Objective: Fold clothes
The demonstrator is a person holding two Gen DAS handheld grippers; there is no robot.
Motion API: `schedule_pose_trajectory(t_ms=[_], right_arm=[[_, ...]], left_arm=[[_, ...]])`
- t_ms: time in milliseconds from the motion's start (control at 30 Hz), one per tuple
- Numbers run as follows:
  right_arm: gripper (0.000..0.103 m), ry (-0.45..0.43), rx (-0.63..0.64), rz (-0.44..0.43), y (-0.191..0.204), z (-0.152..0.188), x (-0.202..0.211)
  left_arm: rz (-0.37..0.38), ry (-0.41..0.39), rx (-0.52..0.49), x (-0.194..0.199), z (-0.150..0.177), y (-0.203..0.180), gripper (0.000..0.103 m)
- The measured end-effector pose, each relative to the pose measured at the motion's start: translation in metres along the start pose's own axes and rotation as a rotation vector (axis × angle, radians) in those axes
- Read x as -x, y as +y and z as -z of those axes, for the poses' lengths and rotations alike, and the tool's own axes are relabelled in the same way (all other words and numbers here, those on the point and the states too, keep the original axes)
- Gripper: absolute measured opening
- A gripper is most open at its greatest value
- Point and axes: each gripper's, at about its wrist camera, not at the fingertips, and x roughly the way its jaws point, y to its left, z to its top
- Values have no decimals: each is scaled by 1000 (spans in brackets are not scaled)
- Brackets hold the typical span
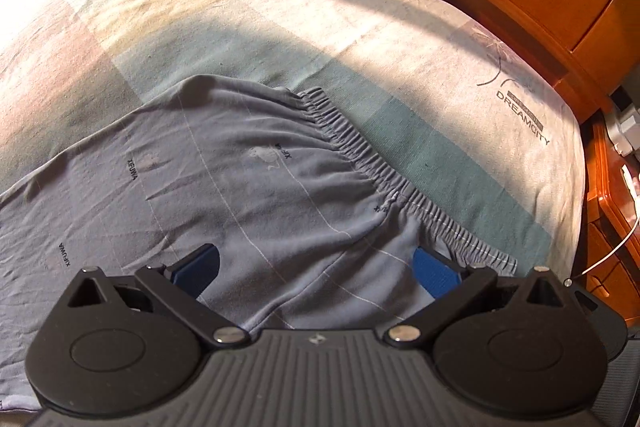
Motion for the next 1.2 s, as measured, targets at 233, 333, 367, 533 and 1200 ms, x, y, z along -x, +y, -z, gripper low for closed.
schedule_pose_trajectory(t_ms=[233,333,367,533,1200], right_arm=[[103,-8,-1,6,1,2,0],[103,-5,1,5,1,1,0],[103,-4,2,4,1,1,0],[103,15,-18,-22,-4,-5,5],[103,-102,-27,-51,-22,-92,-3]], left_arm=[[91,67,16,-18,23,-15,102],[70,65,36,-25,23,-12,102],[58,63,39,-26,22,-11,102],[46,14,12,-8,16,-8,102],[-187,-124,267,57,41,71,102]])
